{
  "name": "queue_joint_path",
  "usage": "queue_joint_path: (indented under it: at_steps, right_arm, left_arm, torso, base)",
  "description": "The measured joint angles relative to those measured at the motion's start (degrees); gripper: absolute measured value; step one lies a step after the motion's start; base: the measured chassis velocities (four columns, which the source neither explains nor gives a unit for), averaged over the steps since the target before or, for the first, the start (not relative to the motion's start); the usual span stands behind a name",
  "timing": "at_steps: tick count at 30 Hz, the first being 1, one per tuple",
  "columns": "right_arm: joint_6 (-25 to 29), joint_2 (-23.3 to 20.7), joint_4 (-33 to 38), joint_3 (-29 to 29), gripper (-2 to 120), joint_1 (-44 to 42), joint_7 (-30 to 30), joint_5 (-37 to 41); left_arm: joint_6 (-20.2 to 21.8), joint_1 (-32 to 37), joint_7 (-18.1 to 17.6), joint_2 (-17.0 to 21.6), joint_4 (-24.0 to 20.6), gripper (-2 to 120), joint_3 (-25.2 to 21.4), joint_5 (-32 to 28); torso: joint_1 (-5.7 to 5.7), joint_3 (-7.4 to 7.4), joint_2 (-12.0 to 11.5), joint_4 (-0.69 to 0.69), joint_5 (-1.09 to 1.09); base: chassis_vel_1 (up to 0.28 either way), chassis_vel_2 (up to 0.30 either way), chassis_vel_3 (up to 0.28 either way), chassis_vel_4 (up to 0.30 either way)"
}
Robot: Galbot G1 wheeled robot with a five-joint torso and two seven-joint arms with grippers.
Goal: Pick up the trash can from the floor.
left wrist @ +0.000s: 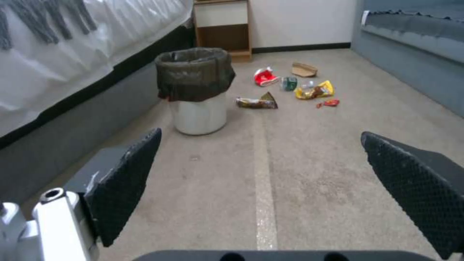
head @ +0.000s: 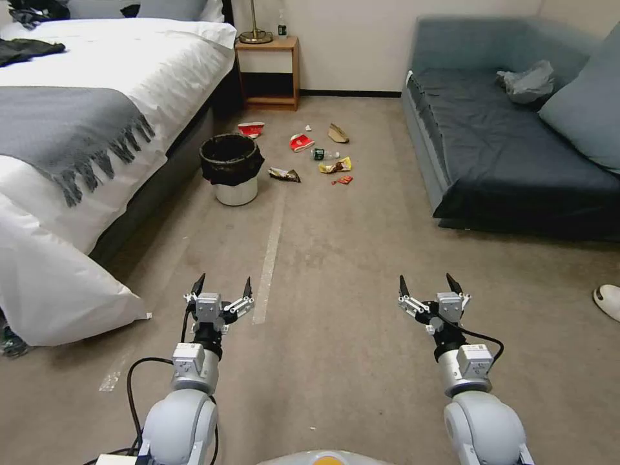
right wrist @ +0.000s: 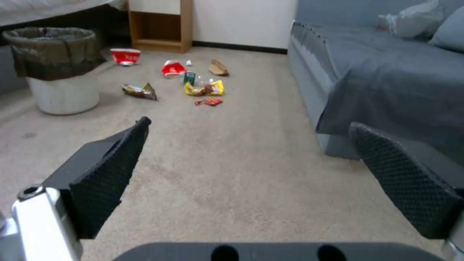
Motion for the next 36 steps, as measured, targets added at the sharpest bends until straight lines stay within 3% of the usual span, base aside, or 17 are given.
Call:
queue_joint_path:
  at_steps: [30, 36]
  right_arm:
    - [-0.03, 0.0, 0.06, -0.02, 100, -0.12, 0.0, 0.05]
    - [-3.4, -0.26, 8.15, -2.69, 100, -6.55, 0.01, 5.14]
  left_arm:
    - [0.0, 0.12, -0.06, 0.0, -0.03, 100, -0.07, -0.13]
    - [0.06, 5.81, -3.6, -0.43, -7.64, 100, -5.1, -7.0]
  torso:
    - [0.0, 0.0, 0.0, 0.0, 0.0]
    - [-0.01, 0.0, 0.0, 0.0, -0.01]
  base:
    - [0.0, 0.0, 0.0, 0.0]
    - [0.0, 0.0, 0.0, 0.0]
